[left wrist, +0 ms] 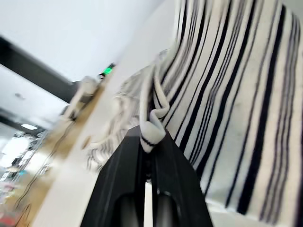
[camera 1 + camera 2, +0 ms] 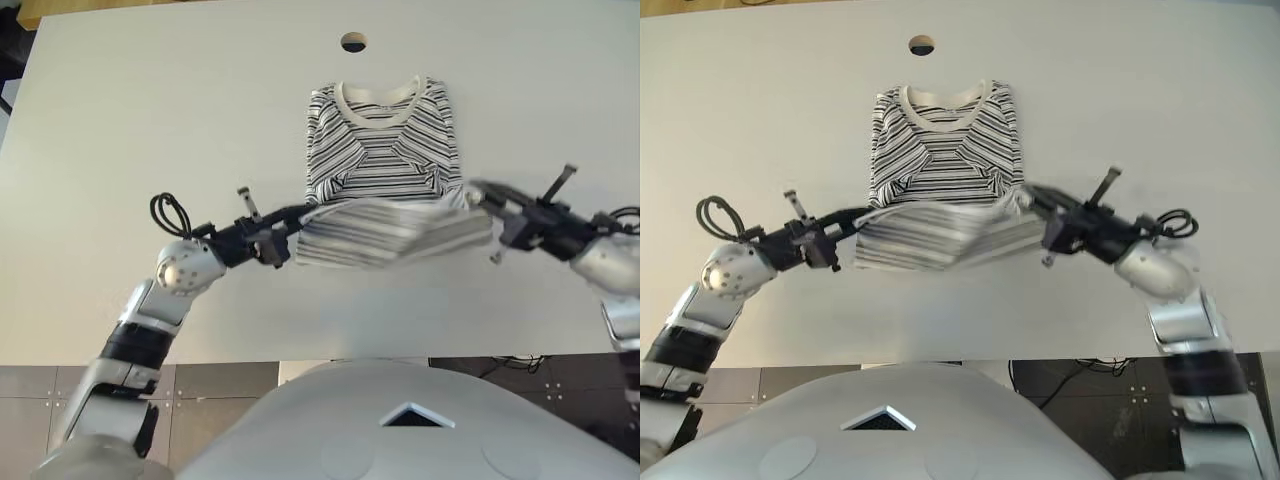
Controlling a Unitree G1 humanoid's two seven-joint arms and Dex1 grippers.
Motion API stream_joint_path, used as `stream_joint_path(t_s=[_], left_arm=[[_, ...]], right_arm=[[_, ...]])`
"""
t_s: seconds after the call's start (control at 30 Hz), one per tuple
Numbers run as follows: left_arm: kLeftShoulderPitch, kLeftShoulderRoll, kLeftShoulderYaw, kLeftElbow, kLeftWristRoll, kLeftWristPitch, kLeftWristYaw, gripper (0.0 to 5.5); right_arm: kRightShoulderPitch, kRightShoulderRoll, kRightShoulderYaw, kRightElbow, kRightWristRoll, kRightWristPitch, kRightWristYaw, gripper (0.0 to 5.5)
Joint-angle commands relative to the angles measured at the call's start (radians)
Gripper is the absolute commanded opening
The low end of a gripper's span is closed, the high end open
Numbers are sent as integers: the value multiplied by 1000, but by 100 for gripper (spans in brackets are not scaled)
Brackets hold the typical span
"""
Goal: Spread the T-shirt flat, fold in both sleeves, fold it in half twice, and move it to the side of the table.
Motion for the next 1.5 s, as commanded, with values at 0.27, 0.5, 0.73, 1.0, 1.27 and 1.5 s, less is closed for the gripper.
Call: stream_joint_path(t_s=[0.27,0.5,0.73,1.0,1.27,1.5], left_arm=[[-576,-225,-20,655,243,104,325,12],[-754,-280,-95,981,350,162,464,10],[-789,-322,-96,1053,352,223,513,136],[-786,-260,-54,1047,340,291,675,194],[-529,-216,119,739,172,133,836,194],[-397,-201,152,472,193,203,815,194]], right_arm=[[-492,222,103,633,-286,86,-380,10],[-685,314,187,986,-352,51,-515,48],[-809,362,216,1191,-361,74,-583,184],[-736,298,248,1077,-376,-56,-560,287],[-253,-25,365,480,-493,-97,-248,287],[-258,-42,441,369,-612,-67,-194,287]])
